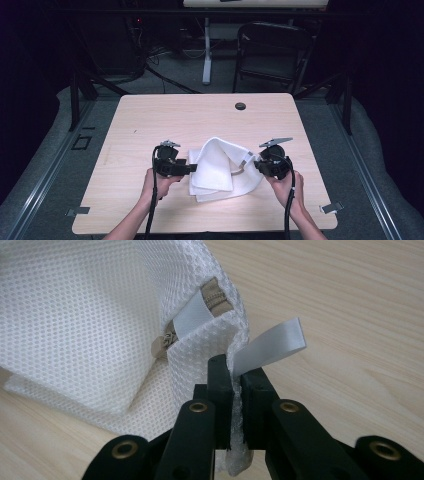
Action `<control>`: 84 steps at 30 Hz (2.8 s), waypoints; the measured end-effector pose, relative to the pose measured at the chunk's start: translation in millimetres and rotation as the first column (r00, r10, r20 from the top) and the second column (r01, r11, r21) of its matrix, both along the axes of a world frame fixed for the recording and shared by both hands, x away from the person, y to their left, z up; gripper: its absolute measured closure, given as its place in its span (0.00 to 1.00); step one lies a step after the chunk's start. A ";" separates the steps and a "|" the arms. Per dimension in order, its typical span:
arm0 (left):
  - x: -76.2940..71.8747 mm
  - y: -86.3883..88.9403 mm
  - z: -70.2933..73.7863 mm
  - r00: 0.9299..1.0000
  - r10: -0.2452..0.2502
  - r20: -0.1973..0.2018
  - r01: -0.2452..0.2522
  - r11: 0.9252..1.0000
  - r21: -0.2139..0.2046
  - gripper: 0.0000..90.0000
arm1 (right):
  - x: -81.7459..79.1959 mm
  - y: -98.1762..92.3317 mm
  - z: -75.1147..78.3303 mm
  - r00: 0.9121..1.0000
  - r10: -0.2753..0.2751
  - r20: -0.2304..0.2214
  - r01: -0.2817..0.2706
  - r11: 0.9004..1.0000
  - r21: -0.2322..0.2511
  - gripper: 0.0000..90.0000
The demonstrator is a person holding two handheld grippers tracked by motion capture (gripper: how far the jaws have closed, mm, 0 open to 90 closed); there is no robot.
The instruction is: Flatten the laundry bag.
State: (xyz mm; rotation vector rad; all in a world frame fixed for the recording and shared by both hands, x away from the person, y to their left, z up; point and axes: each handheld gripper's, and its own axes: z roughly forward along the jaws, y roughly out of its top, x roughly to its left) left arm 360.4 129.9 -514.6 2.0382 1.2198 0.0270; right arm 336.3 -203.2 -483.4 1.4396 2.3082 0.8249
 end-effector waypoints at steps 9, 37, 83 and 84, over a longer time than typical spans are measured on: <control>-0.1 10.2 7.8 0.999 0.033 0.025 -0.032 0.998 -0.049 0.44 | 5.6 -9.4 -7.5 0.999 -0.024 -0.029 0.024 1.000 -0.003 0.95; -0.1 -11.0 -20.4 0.998 -0.003 -0.070 0.009 0.996 0.084 0.51 | 11.6 -23.4 -21.0 0.994 -0.068 -0.087 0.068 0.998 -0.001 0.94; 10.8 42.8 -11.3 0.995 0.000 -0.096 0.015 0.989 0.146 0.83 | 0.9 4.2 -44.6 0.964 0.061 -0.258 -0.058 0.998 0.019 0.93; 10.4 42.6 -11.0 0.995 -0.004 -0.096 0.018 0.990 0.143 0.83 | 0.4 4.1 -44.3 0.963 0.068 -0.260 -0.064 0.998 0.022 0.92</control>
